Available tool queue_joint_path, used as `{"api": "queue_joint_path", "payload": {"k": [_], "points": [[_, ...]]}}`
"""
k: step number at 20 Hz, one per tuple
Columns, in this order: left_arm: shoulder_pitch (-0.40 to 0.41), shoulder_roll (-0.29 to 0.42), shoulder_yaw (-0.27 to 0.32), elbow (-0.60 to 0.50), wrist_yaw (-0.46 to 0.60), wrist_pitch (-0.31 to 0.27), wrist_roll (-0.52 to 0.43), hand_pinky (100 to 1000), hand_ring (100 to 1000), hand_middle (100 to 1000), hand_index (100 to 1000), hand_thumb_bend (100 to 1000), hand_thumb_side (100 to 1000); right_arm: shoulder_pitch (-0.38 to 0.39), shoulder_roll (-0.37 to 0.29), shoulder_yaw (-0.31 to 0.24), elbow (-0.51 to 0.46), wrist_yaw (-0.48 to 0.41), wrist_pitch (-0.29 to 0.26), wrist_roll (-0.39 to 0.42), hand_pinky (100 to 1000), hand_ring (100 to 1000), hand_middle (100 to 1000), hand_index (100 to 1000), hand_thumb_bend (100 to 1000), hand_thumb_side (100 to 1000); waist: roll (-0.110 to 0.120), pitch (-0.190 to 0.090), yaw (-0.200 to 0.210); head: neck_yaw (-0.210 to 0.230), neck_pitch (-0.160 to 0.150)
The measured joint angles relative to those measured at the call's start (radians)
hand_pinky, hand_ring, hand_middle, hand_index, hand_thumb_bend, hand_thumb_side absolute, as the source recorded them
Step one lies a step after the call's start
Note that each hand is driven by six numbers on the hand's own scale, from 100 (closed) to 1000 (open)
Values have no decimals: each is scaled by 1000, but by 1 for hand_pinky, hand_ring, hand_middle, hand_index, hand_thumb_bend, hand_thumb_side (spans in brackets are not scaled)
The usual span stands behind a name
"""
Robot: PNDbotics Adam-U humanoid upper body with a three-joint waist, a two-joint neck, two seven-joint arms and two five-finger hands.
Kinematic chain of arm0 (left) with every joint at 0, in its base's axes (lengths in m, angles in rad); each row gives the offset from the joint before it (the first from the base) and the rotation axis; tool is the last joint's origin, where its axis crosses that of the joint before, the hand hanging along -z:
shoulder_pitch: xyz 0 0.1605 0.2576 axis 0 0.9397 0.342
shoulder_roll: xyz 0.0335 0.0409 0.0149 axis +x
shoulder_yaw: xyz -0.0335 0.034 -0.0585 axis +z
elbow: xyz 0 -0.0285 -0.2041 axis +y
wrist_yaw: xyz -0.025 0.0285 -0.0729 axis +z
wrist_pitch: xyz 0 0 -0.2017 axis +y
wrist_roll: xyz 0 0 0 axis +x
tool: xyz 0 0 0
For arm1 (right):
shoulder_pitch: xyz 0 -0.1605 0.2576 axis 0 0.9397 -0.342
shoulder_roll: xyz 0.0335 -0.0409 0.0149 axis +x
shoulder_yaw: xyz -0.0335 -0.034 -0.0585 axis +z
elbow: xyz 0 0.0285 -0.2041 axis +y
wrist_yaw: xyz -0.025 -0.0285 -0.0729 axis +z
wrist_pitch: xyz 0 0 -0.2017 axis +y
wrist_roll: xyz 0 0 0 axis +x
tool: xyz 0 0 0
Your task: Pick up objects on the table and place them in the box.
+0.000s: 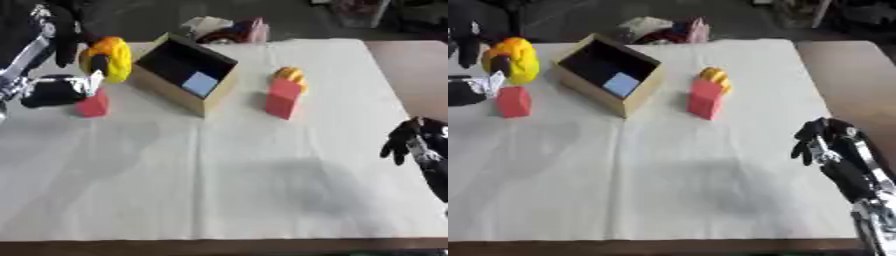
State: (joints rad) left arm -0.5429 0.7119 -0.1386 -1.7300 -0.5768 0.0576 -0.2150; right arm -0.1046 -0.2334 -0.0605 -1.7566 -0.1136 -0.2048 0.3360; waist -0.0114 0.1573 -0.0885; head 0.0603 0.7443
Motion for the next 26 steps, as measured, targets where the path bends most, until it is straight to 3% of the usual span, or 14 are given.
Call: {"api": "queue_joint_path", "payload": {"k": [7,14,20,26], "points": [[-191,-51,-79,360,7,3,43,501,345,335,602,100,244,0,0,8,5,-5,-1,7,398,255,257,518,100,482,-11,2,-19,10,-11],[-323,-152,-92,663,-45,-51,124,505,351,347,612,100,244,0,0,19,7,-13,-2,16,398,254,256,518,100,473,-28,3,-35,30,-24],[-374,-228,-91,819,-88,-77,178,521,365,366,628,100,244,0,1,31,12,-20,-2,28,398,253,255,518,100,470,-38,4,-52,56,-26],[-385,-266,-85,883,-119,-76,222,568,410,410,667,100,244,0,2,32,13,-21,-2,30,398,252,255,518,100,469,-37,5,-57,72,-28]]}}
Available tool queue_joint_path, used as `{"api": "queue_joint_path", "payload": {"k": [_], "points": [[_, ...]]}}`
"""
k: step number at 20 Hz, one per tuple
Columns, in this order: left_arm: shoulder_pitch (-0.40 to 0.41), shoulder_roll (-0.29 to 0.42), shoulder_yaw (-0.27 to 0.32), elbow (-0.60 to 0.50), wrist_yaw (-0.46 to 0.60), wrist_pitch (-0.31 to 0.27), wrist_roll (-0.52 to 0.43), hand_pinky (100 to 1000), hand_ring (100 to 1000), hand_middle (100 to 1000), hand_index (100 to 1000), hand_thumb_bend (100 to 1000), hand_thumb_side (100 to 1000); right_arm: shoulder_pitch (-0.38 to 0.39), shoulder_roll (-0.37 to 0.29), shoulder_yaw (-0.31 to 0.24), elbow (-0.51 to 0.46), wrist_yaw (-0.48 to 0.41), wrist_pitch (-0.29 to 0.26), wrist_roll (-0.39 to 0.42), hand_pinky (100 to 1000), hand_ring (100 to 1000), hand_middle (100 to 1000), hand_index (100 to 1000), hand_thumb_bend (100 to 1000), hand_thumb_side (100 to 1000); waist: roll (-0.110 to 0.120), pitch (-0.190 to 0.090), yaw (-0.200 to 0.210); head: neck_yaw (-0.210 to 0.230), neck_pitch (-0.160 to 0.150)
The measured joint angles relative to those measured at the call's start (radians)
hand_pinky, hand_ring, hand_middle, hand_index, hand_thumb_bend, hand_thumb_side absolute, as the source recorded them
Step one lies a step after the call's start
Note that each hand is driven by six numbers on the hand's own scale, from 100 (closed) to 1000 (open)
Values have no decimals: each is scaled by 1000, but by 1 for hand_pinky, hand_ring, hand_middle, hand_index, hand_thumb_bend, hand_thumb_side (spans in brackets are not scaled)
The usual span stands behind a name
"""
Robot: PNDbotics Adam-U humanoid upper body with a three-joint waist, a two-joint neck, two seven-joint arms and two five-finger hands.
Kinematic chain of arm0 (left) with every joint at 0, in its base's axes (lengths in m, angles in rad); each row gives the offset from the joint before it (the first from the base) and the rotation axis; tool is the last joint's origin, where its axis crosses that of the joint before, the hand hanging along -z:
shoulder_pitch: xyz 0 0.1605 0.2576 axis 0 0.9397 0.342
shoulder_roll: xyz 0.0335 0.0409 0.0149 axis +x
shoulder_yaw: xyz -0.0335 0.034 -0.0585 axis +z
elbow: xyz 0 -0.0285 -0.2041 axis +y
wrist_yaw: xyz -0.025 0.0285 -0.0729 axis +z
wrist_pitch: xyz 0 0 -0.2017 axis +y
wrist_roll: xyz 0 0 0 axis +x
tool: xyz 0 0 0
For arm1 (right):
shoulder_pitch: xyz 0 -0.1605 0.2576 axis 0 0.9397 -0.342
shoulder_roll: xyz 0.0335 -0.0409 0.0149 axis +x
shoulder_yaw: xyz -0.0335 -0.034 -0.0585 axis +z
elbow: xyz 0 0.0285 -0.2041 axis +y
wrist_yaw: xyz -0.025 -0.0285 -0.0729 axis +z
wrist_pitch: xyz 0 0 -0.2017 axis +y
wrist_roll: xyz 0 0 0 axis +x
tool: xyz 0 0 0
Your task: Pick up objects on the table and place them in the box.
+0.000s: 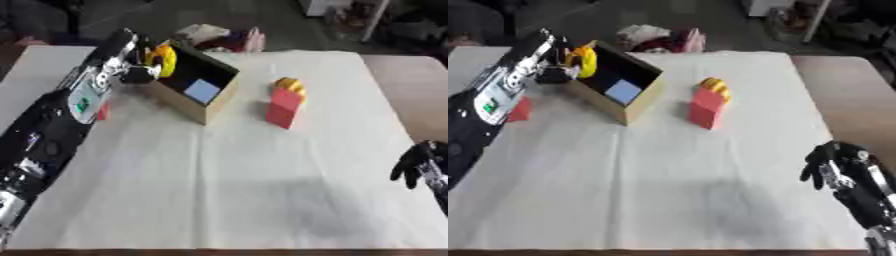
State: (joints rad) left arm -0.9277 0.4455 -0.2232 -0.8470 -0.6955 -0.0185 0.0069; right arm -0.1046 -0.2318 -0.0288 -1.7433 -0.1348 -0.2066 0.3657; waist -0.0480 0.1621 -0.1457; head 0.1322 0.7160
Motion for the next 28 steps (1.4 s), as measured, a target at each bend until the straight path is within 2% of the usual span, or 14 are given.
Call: {"api": "queue_joint_path", "payload": {"k": [2,4,6,8,10,12,14,16,20,22,25,26,27,28], "points": [[0,-8,0,5,7,3,10,582,437,437,687,100,244,0,0,0,0,0,0,0,398,252,255,518,100,469,1,1,0,0,-1],[0,-15,-2,7,25,5,8,630,519,520,752,100,248,0,0,1,1,0,0,0,398,251,254,517,100,468,2,1,-1,0,-1],[0,-16,-9,5,41,8,-9,696,633,668,839,100,478,0,0,2,2,0,1,1,398,250,253,516,100,470,3,1,0,0,-1],[0,-16,-17,-4,57,10,-34,739,706,750,874,100,577,0,1,2,2,0,1,1,398,250,252,516,100,471,2,1,0,0,-1],[0,-16,-21,-17,75,10,-54,770,750,801,903,100,739,0,1,2,2,0,1,2,398,249,251,515,100,472,3,1,0,-1,-1],[1,-15,-26,-30,98,6,-75,789,772,832,922,100,815,0,1,2,2,0,1,2,398,249,251,515,100,471,3,1,0,-2,-1],[3,-13,-26,-45,121,0,-95,797,784,849,933,100,828,0,1,2,2,0,1,2,398,249,250,515,100,472,4,1,2,-3,-1],[6,-2,-26,-65,147,-8,-113,797,785,855,935,100,817,0,1,2,2,0,1,2,398,248,250,514,100,472,7,1,5,-4,-1],[23,43,-29,-134,213,-17,-147,778,754,823,923,100,694,0,1,-2,2,0,1,1,398,248,250,513,100,475,11,1,11,-12,-2],[36,75,-32,-183,248,-21,-171,761,721,787,920,100,672,0,1,-2,2,0,1,1,398,248,250,513,100,474,14,1,14,-16,-2],[57,131,-33,-264,299,-34,-227,759,713,776,923,100,583,1,1,-8,2,2,0,-1,398,247,249,513,100,471,21,1,20,-21,-2],[65,150,-32,-288,311,-41,-249,765,719,771,921,100,468,3,1,-8,2,2,0,-1,399,247,250,513,100,473,23,1,24,-22,-2],[74,170,-31,-309,320,-47,-272,770,728,778,924,100,406,5,1,-8,2,3,0,-1,399,247,249,512,100,473,24,0,25,-24,-1],[84,189,-29,-326,325,-55,-297,775,738,790,929,100,300,6,1,-8,2,4,0,-1,399,247,249,512,100,475,26,0,27,-25,-1]]}}
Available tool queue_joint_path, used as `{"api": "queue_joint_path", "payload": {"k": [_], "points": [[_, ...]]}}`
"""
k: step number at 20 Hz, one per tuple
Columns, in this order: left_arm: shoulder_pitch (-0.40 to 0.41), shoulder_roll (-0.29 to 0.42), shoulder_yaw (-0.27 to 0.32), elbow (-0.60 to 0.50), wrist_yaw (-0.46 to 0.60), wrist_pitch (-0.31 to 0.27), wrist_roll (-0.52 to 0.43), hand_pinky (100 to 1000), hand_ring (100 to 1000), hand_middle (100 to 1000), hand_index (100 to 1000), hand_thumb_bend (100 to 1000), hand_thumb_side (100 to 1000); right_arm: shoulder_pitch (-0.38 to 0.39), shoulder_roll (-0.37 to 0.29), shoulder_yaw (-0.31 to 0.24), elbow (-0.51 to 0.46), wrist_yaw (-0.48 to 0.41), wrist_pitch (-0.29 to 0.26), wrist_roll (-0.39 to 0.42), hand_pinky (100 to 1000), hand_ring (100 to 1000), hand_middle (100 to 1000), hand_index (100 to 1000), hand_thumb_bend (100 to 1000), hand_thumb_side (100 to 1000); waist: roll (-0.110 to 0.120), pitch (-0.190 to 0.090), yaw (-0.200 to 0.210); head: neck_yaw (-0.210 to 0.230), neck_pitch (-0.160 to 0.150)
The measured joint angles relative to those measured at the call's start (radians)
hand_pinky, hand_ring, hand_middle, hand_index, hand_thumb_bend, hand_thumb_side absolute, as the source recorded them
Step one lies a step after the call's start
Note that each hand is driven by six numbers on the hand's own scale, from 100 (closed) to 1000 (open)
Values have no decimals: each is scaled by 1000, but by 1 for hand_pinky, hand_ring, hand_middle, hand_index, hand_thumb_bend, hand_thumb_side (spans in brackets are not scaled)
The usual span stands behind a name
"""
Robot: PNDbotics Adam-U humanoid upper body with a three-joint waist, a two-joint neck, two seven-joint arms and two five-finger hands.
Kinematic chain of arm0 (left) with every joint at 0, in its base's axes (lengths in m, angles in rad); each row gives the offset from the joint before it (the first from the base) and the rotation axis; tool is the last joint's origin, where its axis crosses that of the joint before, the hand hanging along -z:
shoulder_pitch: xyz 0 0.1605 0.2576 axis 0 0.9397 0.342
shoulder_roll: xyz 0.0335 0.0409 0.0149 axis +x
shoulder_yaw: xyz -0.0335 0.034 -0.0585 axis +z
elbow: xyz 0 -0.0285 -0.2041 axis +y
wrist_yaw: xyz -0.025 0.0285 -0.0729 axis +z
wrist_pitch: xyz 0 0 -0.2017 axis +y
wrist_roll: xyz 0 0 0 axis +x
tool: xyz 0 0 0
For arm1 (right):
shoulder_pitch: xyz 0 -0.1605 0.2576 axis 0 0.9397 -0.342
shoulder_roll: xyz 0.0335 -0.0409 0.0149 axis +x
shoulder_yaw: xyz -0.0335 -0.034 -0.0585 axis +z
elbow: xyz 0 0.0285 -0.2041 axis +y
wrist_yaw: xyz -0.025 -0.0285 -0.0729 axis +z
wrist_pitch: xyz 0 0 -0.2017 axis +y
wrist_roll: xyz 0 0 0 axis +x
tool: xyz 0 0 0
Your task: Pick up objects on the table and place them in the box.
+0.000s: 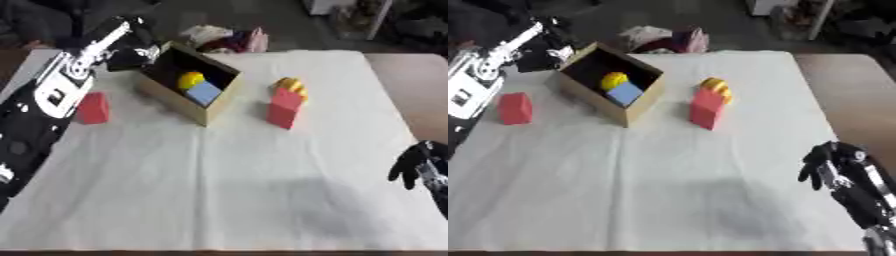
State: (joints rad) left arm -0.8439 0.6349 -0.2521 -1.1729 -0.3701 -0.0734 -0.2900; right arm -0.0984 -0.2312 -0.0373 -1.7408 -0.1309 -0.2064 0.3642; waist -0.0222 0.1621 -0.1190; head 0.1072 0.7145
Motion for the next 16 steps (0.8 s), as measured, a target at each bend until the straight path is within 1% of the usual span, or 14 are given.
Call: {"api": "queue_joint_path", "payload": {"k": [1,2,5,8,11,12,14,15,16], "points": [[11,19,3,-14,-1,-9,-29,776,740,794,929,100,325,2,-1,0,0,1,0,0,399,247,249,512,100,472,2,0,2,-1,0],[22,38,5,-26,-9,-20,-60,783,754,811,939,100,274,2,-2,-1,0,1,0,0,399,247,249,512,100,471,4,-1,3,-3,0],[53,84,22,-44,-72,-52,-152,785,761,818,941,100,285,3,-2,-5,1,4,0,-1,399,246,249,512,100,473,6,-1,6,-4,0],[81,109,46,-39,-155,-71,-195,795,783,842,953,100,317,3,-2,-5,2,5,1,-2,399,246,249,511,100,476,6,-2,7,-4,0],[94,119,61,-3,-265,-80,-217,807,804,871,966,100,349,3,-3,-6,2,5,0,-3,399,245,248,511,100,471,6,-2,4,-3,0],[96,119,65,15,-302,-85,-223,812,816,889,974,199,388,3,-3,-6,2,5,0,-4,399,245,248,510,100,471,6,-2,4,-2,0],[99,121,69,47,-367,-101,-240,818,828,900,978,288,417,3,-3,-6,2,5,0,-4,400,245,247,510,100,473,5,-2,4,1,0],[101,121,72,62,-395,-110,-250,819,831,902,979,304,424,3,-3,-6,2,5,0,-4,399,245,247,510,100,473,5,-2,5,2,0],[104,121,74,75,-420,-119,-258,820,834,904,979,345,435,3,-3,-6,2,5,0,-4,400,244,247,510,100,472,5,-2,5,4,0]]}}
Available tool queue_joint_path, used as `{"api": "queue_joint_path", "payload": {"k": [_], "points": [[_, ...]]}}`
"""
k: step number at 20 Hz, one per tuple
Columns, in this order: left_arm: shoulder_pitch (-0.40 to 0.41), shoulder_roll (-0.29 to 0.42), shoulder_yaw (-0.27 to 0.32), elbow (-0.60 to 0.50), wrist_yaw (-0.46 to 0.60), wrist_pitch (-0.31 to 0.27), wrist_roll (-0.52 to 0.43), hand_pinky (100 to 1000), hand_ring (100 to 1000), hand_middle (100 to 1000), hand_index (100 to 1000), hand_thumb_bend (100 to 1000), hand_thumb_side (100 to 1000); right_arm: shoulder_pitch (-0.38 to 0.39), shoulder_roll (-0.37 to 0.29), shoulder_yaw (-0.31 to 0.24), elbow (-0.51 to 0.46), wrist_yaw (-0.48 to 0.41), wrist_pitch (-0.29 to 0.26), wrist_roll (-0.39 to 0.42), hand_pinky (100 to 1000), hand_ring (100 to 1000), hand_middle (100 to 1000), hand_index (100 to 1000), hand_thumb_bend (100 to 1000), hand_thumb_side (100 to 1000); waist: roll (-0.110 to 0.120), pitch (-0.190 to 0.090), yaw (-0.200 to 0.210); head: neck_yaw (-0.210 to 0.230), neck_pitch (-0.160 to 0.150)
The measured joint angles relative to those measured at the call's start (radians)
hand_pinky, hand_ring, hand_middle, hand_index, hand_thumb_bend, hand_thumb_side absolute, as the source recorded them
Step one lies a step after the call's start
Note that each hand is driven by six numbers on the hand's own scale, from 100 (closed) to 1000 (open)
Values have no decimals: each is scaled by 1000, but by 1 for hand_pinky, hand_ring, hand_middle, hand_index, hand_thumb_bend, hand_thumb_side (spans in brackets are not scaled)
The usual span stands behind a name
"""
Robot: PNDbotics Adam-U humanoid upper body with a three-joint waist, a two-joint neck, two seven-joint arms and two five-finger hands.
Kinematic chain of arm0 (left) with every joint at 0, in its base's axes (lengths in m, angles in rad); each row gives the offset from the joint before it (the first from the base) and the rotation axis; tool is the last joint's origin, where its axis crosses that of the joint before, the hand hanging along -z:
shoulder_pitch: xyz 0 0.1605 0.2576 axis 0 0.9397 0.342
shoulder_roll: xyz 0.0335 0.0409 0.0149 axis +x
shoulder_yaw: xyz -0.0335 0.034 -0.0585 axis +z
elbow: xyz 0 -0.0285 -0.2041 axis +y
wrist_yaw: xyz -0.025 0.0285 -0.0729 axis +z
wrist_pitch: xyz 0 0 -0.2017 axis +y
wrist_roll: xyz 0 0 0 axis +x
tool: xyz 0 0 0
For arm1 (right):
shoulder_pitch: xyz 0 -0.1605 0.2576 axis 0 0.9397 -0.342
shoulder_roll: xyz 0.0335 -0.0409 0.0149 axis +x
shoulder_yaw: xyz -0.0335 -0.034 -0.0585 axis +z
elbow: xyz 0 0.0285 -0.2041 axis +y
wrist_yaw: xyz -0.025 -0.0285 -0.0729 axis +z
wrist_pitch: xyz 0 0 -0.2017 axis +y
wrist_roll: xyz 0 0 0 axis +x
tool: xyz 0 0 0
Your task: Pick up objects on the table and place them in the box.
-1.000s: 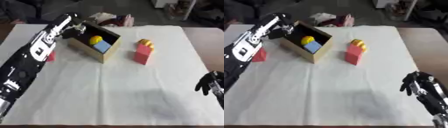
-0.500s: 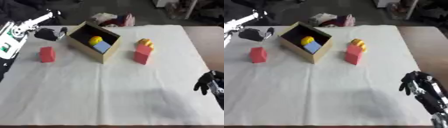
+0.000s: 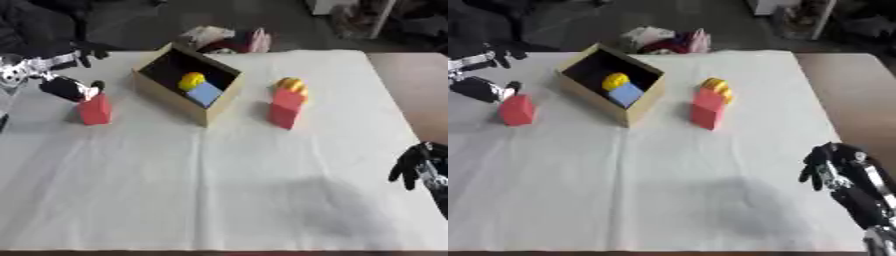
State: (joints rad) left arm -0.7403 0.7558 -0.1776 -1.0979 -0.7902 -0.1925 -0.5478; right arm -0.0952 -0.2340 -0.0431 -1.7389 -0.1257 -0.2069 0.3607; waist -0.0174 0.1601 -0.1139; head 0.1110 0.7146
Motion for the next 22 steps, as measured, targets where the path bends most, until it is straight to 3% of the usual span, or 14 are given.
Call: {"api": "queue_joint_path", "payload": {"k": [10,15,22], "points": [[11,1,16,49,-121,-85,-36,837,855,921,993,511,486,0,0,-2,0,0,-1,-1,400,243,246,510,100,474,1,0,0,-2,0],[11,1,22,51,-152,-86,-26,831,851,914,992,485,485,0,0,-5,0,0,-1,0,400,242,245,510,100,472,1,0,-1,-5,0],[20,-1,28,76,-208,-40,76,825,844,888,973,446,464,0,-1,-5,0,0,-2,1,401,240,244,510,100,467,-1,1,-3,-6,0]]}}
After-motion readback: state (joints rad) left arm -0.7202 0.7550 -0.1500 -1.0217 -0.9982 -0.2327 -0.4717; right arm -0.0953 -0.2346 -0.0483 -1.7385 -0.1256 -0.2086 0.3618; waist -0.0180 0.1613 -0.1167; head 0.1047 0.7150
